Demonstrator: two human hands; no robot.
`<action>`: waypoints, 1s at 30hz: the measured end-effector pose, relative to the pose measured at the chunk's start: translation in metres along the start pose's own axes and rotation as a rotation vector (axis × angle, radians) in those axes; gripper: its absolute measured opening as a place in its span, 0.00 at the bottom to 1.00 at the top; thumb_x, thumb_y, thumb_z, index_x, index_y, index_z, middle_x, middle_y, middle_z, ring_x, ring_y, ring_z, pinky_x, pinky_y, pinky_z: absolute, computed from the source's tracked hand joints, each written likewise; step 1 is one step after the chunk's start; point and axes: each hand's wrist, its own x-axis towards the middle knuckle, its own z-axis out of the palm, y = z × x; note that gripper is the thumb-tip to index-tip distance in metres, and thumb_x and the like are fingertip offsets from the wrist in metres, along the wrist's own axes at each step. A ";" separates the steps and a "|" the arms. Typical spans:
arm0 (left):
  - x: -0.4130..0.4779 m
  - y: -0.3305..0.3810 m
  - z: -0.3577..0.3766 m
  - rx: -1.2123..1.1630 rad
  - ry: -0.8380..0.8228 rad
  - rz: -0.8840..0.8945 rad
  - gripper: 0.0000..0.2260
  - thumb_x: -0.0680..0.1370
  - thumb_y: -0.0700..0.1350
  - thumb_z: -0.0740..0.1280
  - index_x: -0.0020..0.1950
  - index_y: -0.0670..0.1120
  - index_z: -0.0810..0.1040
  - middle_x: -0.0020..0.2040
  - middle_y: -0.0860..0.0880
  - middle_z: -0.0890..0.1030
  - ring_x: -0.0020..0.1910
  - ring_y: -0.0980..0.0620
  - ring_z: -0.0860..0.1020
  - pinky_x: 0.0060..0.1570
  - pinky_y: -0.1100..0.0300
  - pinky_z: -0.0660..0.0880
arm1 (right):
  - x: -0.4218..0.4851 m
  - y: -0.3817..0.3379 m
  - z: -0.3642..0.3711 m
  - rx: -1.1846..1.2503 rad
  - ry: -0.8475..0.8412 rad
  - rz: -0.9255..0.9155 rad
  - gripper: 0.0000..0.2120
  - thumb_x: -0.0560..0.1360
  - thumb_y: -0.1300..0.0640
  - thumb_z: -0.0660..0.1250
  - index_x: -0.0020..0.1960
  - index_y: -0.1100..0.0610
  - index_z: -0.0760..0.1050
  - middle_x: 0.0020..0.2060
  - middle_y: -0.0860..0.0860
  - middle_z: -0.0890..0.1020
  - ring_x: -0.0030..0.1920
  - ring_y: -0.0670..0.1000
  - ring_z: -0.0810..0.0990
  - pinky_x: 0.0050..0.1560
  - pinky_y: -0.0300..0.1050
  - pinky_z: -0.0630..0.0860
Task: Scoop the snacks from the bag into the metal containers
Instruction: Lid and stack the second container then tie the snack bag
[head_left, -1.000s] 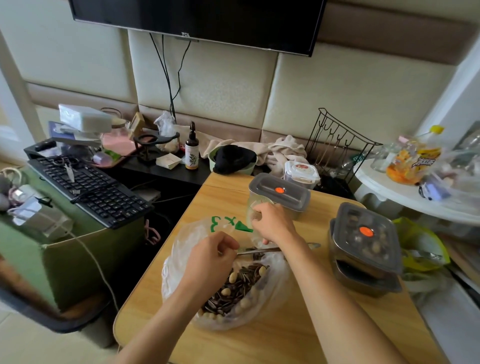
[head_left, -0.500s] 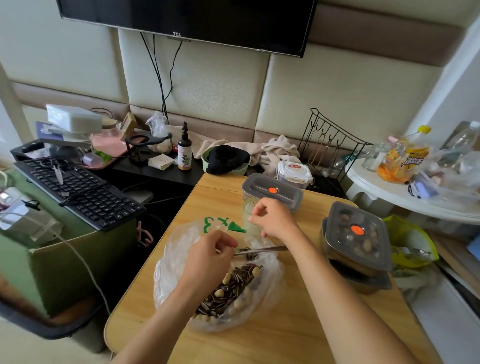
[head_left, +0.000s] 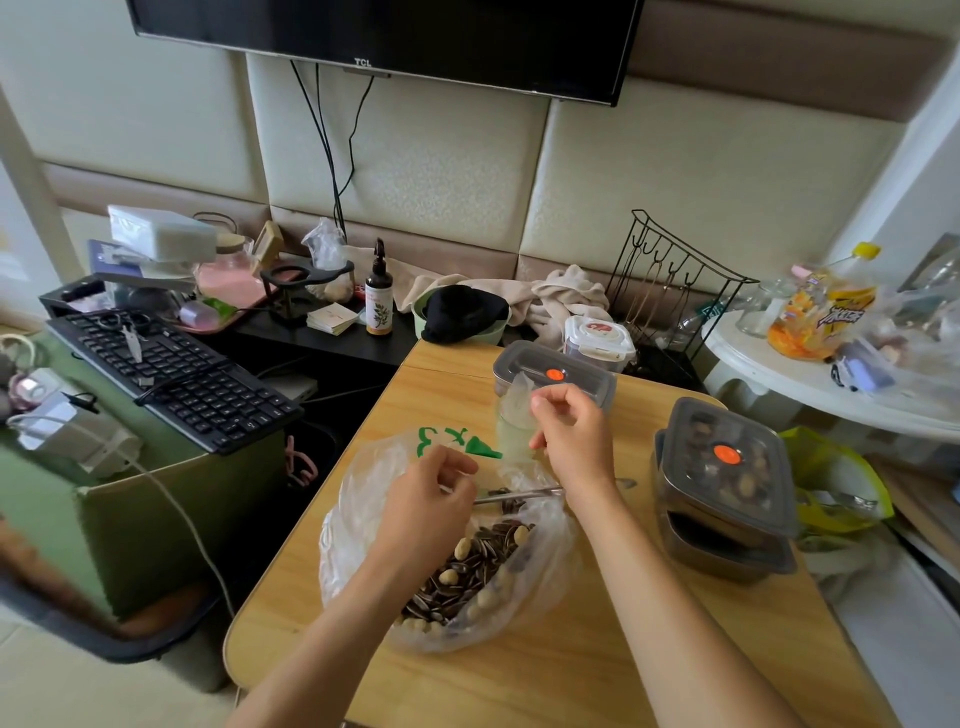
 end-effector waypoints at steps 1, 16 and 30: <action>-0.001 0.002 -0.001 -0.030 0.019 0.011 0.06 0.83 0.44 0.65 0.58 0.51 0.79 0.48 0.50 0.82 0.41 0.52 0.83 0.41 0.53 0.83 | -0.005 -0.003 0.000 0.025 0.007 -0.014 0.05 0.82 0.55 0.67 0.48 0.51 0.80 0.41 0.49 0.83 0.30 0.46 0.79 0.36 0.45 0.78; -0.002 0.003 -0.025 -0.296 -0.254 -0.138 0.09 0.80 0.46 0.72 0.54 0.41 0.84 0.50 0.40 0.86 0.44 0.48 0.84 0.58 0.45 0.82 | -0.061 -0.021 -0.017 0.288 -0.252 0.216 0.11 0.84 0.57 0.65 0.44 0.60 0.77 0.33 0.53 0.71 0.28 0.48 0.64 0.31 0.39 0.63; -0.007 -0.006 -0.025 -0.325 -0.039 -0.216 0.02 0.78 0.36 0.73 0.48 0.37 0.84 0.41 0.38 0.86 0.37 0.44 0.85 0.42 0.56 0.85 | -0.079 -0.011 0.003 -0.221 -0.125 -0.353 0.05 0.79 0.63 0.70 0.47 0.54 0.79 0.41 0.44 0.80 0.40 0.42 0.78 0.39 0.30 0.73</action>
